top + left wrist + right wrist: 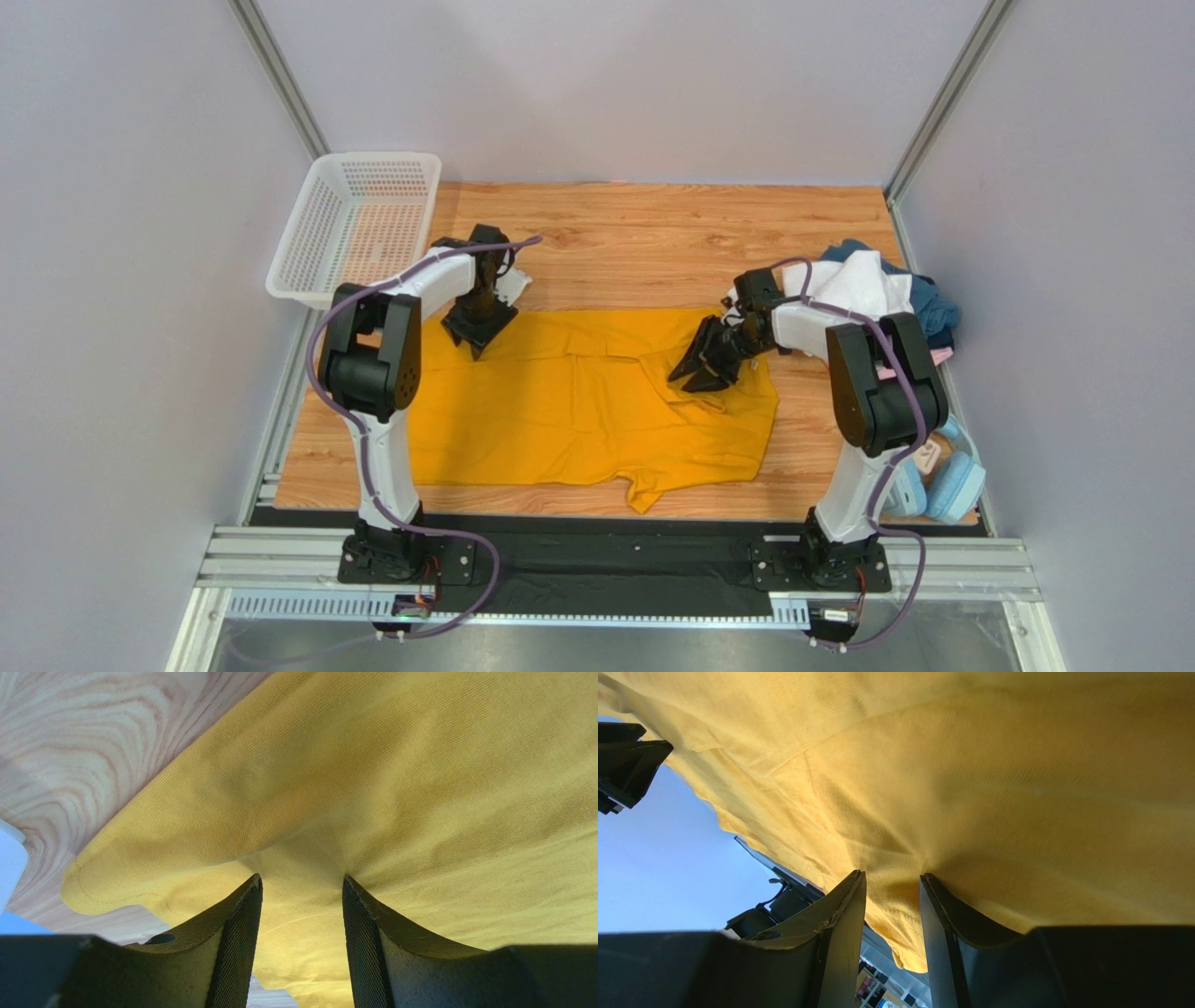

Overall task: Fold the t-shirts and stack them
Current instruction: Fold the flattened tshirt in 1/3 of the way

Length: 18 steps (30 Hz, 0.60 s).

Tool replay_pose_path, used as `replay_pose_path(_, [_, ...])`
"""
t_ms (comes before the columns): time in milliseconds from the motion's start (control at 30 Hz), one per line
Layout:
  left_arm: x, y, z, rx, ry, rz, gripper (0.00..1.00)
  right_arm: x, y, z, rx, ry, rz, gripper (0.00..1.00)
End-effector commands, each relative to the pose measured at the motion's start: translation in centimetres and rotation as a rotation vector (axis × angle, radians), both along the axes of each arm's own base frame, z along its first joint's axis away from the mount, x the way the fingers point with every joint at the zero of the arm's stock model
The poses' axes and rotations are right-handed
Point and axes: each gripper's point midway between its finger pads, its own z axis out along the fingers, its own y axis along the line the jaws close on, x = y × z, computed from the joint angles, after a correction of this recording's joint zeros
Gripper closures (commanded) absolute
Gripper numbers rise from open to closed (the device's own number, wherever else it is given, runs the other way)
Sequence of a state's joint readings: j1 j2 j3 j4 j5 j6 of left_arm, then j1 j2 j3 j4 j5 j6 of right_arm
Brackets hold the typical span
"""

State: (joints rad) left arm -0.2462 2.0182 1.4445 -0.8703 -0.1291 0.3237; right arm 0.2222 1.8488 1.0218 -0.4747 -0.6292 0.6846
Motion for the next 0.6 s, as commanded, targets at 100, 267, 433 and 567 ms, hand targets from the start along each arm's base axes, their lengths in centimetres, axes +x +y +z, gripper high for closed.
replay_pose_path(100, [0.1, 0.0, 0.1, -0.010, 0.006, -0.008, 0.47, 1.7, -0.4, 4.2, -0.051, -0.150, 0.018, 0.59])
replay_pose_path(267, [-0.1, 0.1, 0.2, -0.007, 0.011, -0.008, 0.47, 1.6, 0.3, 4.8, 0.016, -0.141, 0.019, 0.58])
replay_pose_path(433, [0.0, 0.8, 0.2, 0.027, -0.013, -0.005, 0.47, 0.7, -0.1, 1.6, -0.005, -0.057, 0.019, 0.59])
replay_pose_path(567, [1.4, 1.3, 2.4, 0.001, -0.109, 0.041, 0.47, 0.9, -0.7, -1.0, -0.019, 0.004, 0.006, 0.59])
